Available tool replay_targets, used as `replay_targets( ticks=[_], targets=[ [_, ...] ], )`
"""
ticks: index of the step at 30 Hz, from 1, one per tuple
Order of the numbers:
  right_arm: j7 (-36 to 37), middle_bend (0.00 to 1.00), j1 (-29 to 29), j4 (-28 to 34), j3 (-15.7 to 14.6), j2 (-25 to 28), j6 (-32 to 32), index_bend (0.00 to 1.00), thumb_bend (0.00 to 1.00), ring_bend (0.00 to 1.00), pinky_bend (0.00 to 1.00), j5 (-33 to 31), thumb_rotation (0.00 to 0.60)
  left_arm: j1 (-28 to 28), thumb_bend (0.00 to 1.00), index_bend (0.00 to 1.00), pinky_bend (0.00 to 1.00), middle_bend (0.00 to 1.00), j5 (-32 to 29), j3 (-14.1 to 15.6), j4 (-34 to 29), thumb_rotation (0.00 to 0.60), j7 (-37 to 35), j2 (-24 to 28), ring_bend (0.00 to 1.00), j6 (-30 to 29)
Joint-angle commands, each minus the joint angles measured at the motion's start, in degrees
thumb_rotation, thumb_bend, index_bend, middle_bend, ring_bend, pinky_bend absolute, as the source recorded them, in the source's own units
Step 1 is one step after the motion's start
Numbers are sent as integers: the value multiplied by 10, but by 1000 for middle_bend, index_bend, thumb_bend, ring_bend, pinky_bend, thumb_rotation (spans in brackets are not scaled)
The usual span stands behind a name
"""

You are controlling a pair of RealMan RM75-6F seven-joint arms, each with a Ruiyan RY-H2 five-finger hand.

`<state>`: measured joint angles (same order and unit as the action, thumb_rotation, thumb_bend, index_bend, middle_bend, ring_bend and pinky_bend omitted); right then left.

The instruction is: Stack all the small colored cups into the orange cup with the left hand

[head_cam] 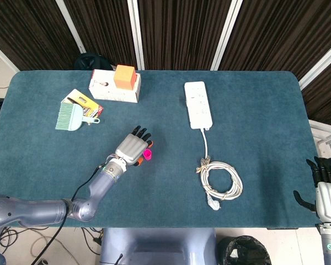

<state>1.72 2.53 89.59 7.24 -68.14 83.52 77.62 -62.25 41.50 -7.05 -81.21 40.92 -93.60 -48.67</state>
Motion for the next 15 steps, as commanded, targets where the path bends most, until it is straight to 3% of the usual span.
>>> replay_targets(
  ticks=[1, 15],
  targets=[
    [-1, 45, 0, -1, 0, -1, -1, 118, 337, 124, 61, 0, 600, -2, 312, 354, 0, 142, -2, 1, 5, 600, 1, -4, 0, 1],
    [-3, 45, 0, -2, 2, -2, 0, 118, 337, 124, 61, -5, 600, -7, 324, 420, 0, 156, -6, 7, 22, 600, 5, -18, 0, 1]
  ],
)
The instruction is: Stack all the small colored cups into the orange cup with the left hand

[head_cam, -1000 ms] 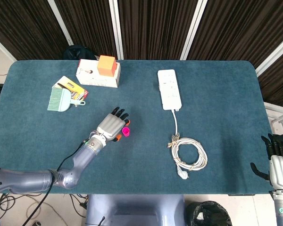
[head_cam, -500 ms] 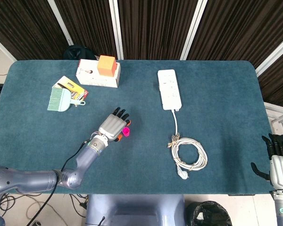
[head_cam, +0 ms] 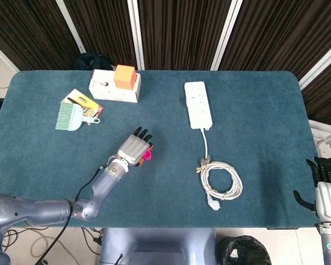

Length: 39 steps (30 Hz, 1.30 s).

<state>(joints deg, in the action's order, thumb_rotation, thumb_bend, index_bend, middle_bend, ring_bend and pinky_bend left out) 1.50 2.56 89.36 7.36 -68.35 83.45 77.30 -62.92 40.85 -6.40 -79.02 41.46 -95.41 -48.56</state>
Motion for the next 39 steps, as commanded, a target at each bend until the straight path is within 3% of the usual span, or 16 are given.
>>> replay_targets(
  ticks=[1, 21, 30, 39],
  targets=[
    [-2, 45, -1, 0, 2, -1, 2, 118, 336, 124, 61, -3, 600, 0, 327, 422, 0, 157, 0, 1, 0, 600, 0, 0, 0, -1],
    [0, 45, -1, 3, 2, -1, 4, 118, 338, 124, 61, -1, 600, 6, 410, 456, 0, 170, 16, -5, -18, 600, -9, 12, 0, -22],
    [-2, 45, -1, 5, 1, -1, 5, 118, 337, 124, 61, 2, 600, 35, 410, 455, 0, 170, 60, -10, -96, 600, -48, 80, 0, -52],
    [-6, 45, -2, 10, 0, -1, 8, 118, 337, 124, 61, 5, 600, 89, 410, 455, 0, 170, 115, 9, -159, 600, -115, 157, 0, -77]
  ],
)
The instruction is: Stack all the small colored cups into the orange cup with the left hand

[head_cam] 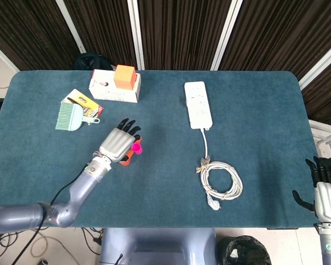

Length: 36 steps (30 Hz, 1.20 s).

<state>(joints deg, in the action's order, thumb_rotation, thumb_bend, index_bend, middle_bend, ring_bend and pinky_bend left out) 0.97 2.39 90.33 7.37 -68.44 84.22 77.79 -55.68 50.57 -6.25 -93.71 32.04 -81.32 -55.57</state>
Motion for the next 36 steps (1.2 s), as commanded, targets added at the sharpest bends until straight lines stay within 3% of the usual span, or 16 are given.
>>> replay_targets(
  ticks=[1, 13, 36],
  targets=[
    [-1, 45, 0, 1, -1, 0, 0, 118, 336, 124, 61, 1, 600, 22, 410, 454, 0, 170, 23, 11, -13, 600, -27, 21, 0, -8],
    [-5, 45, 0, 2, -1, -1, 0, 118, 337, 124, 61, 1, 600, 52, 410, 451, 0, 170, 83, 36, 11, 600, -72, 21, 0, 1],
    [-1, 45, 1, 1, -1, -1, -2, 118, 337, 124, 61, 0, 600, 70, 405, 439, 0, 170, 98, 42, 44, 600, -66, -4, 0, 13]
  ],
)
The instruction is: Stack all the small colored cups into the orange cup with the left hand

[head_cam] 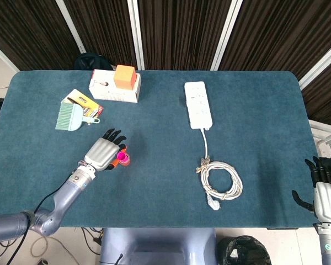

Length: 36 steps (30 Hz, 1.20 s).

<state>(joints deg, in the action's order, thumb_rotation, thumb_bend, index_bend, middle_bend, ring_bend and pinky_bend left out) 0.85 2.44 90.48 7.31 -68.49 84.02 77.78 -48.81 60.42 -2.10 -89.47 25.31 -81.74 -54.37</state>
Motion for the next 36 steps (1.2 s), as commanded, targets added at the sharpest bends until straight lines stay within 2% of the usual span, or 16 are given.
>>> replay_targets(
  ticks=[1, 7, 12, 16, 18, 20, 24, 27, 32, 36],
  targets=[
    [0, 45, 0, 0, 0, 0, -1, 118, 337, 124, 61, 0, 600, 2, 399, 415, 0, 168, -1, 2, 2, 600, 2, 1, 0, 2],
    [-1, 45, 0, 1, 0, 0, -1, 118, 337, 124, 61, -1, 600, 2, 336, 187, 0, 153, -11, 4, 1, 600, 17, 6, 0, 13],
    [-1, 45, 0, 2, 0, 1, 0, 118, 336, 124, 61, -1, 600, 2, 333, 70, 0, 144, -11, 0, -9, 600, 20, 13, 0, 14],
    [0, 45, -1, 2, 1, 2, 1, 118, 337, 124, 61, 0, 600, 13, 333, 48, 0, 143, 4, -11, -36, 600, 7, 29, 0, -13],
    [2, 45, -1, 3, 0, 2, 2, 118, 337, 124, 61, 1, 600, 26, 333, 48, 0, 141, 21, -13, -60, 600, 1, 42, 0, -43],
    [3, 45, -1, 3, 0, 3, 2, 118, 337, 124, 61, 2, 600, 55, 333, 47, 0, 136, 51, -11, -96, 600, -13, 64, 0, -97],
    [7, 45, -1, 5, -2, 5, 2, 118, 337, 124, 61, 8, 600, 121, 333, 46, 0, 121, 102, 11, -151, 600, -35, 114, 0, -194],
    [9, 45, 0, 9, -6, 8, 3, 118, 338, 124, 61, 18, 600, 160, 333, 45, 0, 113, 135, 33, -169, 600, -39, 144, 0, -242],
    [19, 45, -2, 15, -13, 18, 10, 118, 337, 124, 61, 39, 600, 219, 333, 38, 0, 80, 178, 67, -181, 600, -61, 175, 0, -301],
    [29, 45, -4, 16, -17, 26, 19, 118, 337, 124, 61, 54, 600, 262, 333, 34, 0, 73, 207, 85, -166, 600, -88, 182, 0, -340]
  ],
)
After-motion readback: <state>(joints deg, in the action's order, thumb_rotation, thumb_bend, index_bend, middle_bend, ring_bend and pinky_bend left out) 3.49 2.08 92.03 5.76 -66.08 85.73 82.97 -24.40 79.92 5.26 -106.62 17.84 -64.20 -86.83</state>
